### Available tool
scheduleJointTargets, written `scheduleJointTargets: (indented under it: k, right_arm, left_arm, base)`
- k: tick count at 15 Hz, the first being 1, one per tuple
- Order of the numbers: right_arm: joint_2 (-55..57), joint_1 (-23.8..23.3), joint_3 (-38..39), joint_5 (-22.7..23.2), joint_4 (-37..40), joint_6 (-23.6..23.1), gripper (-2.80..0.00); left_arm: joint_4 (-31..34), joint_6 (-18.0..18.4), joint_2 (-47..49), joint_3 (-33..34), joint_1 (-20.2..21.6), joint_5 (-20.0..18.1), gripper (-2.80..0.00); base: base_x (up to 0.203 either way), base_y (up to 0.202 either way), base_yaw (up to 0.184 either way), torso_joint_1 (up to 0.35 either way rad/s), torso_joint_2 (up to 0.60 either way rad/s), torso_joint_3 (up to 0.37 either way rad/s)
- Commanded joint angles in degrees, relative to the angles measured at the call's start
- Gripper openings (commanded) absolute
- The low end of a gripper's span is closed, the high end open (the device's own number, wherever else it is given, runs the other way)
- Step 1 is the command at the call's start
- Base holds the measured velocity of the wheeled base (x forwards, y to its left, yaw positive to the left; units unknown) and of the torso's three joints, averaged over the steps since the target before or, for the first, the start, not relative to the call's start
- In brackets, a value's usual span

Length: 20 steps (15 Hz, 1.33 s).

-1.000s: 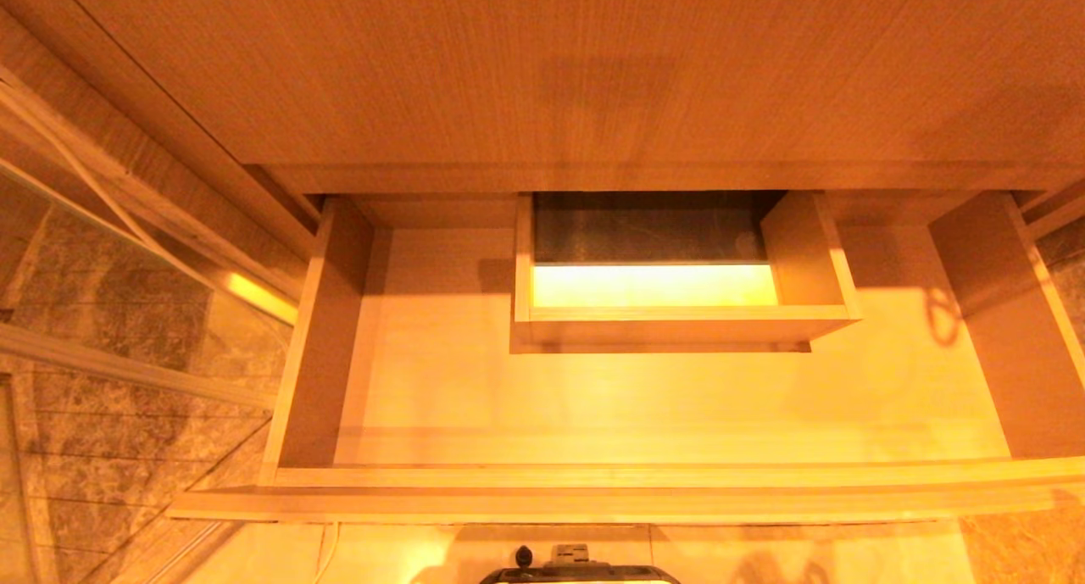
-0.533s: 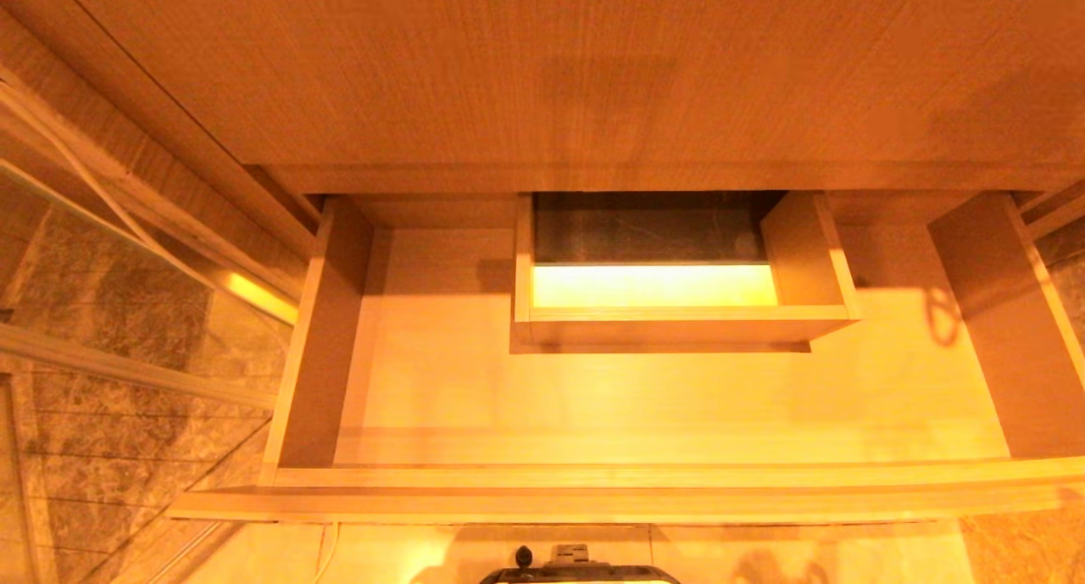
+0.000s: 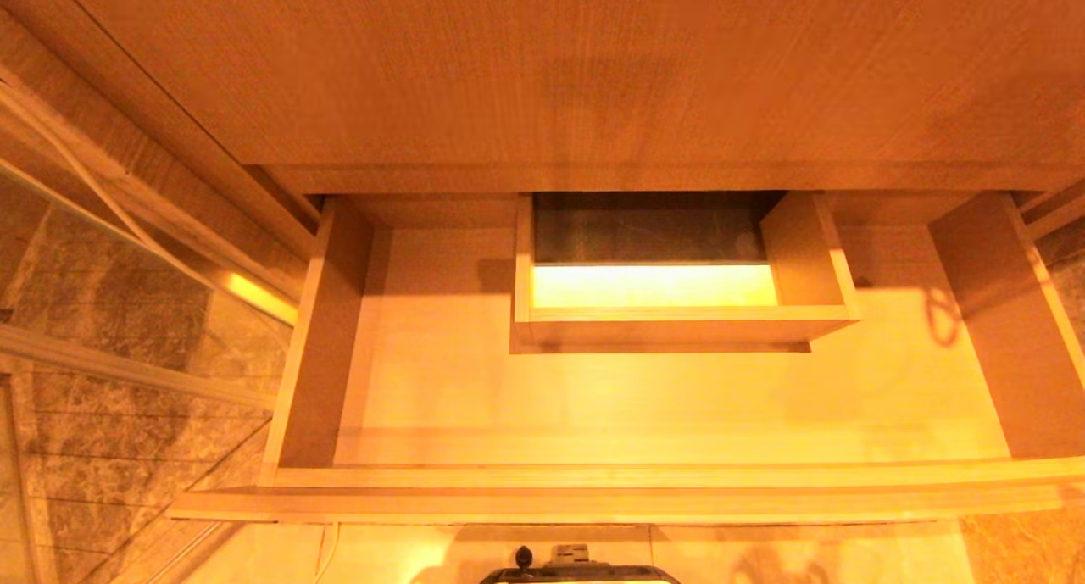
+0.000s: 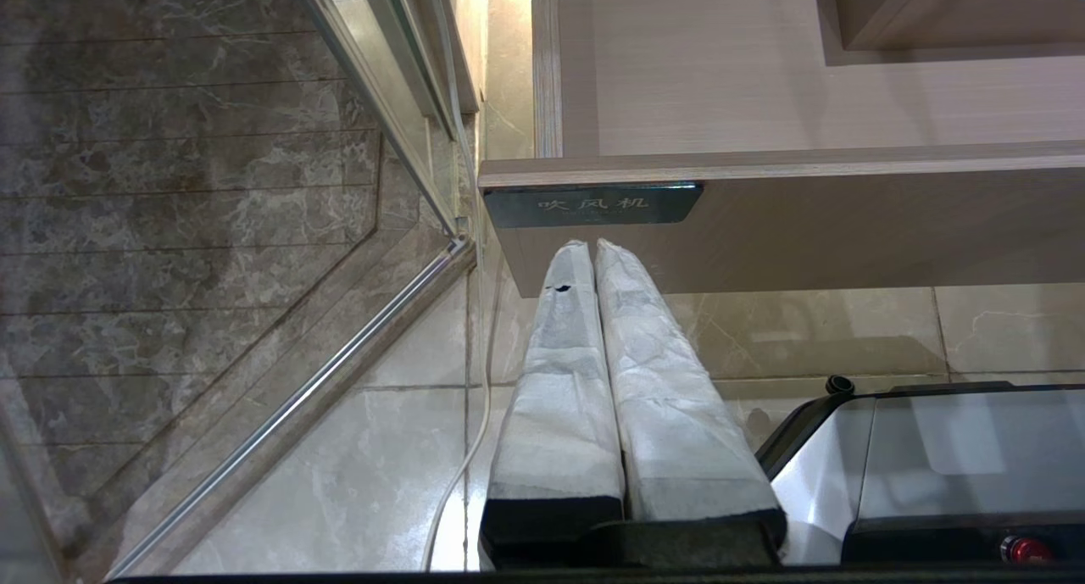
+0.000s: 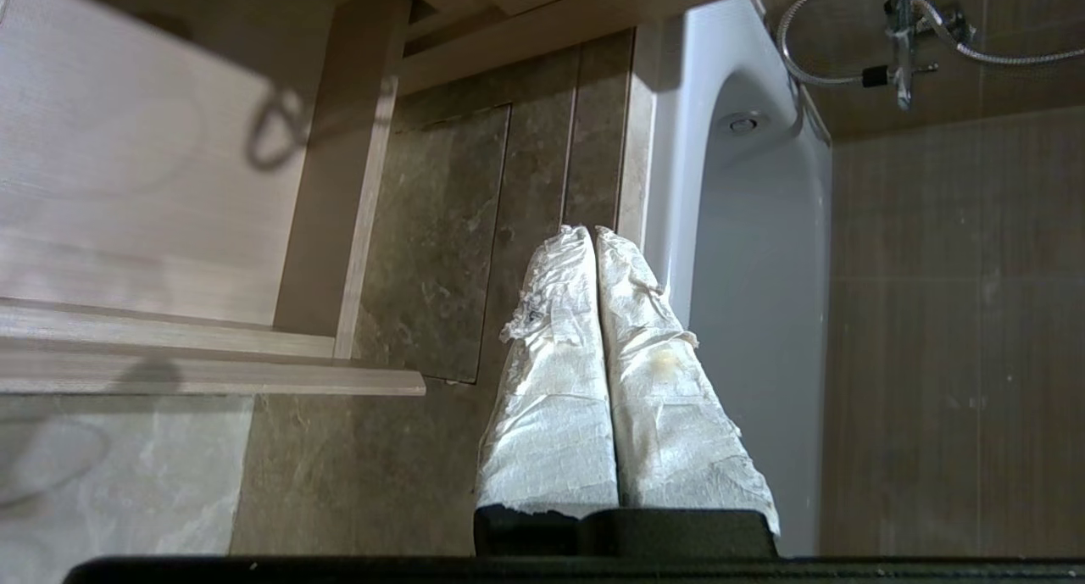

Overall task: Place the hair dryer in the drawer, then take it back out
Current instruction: Pick up the hairdryer

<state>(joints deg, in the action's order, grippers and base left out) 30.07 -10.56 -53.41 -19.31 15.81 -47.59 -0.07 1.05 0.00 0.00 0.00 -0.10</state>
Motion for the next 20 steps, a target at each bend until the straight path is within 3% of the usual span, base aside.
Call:
scheduleJointTargets:
  k: [1, 20]
  right_arm:
    - [0.2, -0.1, 0.2, -0.6, 0.5, -0.2, -2.80]
    - [0.2, -0.9, 0.0, -0.2, 1.2, -0.2, -2.80]
  left_arm:
    - [0.0, 0.0, 0.0, 0.1, 0.0, 0.0, -2.80]
    - [0.0, 0.0, 0.0, 0.1, 0.0, 0.0, -2.80]
  base:
    - [0.000, 0.000, 0.000, 0.000, 0.00, 0.000]
    - [0.000, 0.000, 0.000, 0.000, 0.00, 0.000]
